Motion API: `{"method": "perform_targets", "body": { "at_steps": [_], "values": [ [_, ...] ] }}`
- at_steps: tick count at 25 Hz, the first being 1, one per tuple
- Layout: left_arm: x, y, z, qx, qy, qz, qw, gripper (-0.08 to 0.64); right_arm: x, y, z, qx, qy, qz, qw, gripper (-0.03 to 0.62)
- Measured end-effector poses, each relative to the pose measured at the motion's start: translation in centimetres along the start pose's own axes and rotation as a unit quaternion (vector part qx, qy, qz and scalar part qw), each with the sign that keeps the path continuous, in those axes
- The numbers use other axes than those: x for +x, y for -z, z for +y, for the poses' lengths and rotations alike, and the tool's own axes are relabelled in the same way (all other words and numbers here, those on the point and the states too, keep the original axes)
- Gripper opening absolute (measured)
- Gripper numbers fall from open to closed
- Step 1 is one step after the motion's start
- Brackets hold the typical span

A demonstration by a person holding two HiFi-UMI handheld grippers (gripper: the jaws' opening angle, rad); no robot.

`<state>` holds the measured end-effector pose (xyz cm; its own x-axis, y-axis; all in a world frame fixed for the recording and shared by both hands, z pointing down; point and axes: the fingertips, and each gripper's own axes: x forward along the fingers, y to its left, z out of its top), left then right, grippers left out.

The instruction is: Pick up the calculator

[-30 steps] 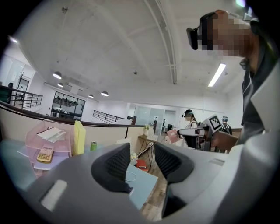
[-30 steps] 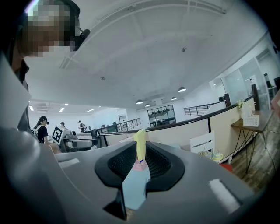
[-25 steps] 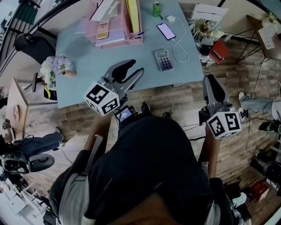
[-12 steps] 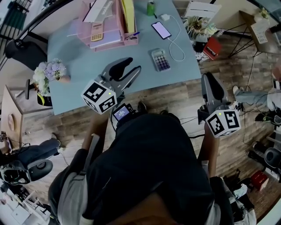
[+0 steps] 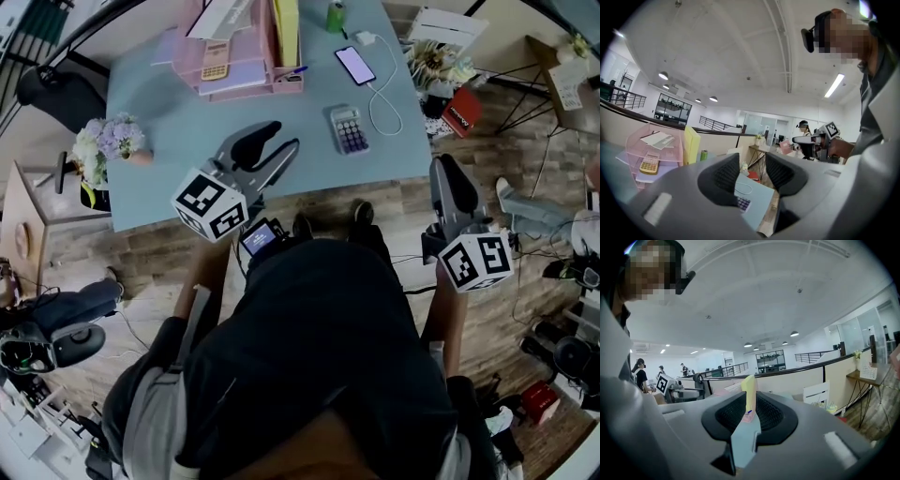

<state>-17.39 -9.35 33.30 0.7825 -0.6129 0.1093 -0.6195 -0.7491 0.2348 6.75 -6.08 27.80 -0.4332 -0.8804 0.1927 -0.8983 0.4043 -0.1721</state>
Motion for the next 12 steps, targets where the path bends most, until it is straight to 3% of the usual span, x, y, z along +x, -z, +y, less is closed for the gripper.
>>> {"method": "perform_targets", "body": {
  "at_steps": [12],
  "values": [
    [1.8, -0.8, -0.1, -0.004, -0.105, -0.001, 0.9945, 0.215, 5.7, -1.9, -3.7, 0.001, -0.113, 0.001, 0.994, 0.046]
  ]
}}
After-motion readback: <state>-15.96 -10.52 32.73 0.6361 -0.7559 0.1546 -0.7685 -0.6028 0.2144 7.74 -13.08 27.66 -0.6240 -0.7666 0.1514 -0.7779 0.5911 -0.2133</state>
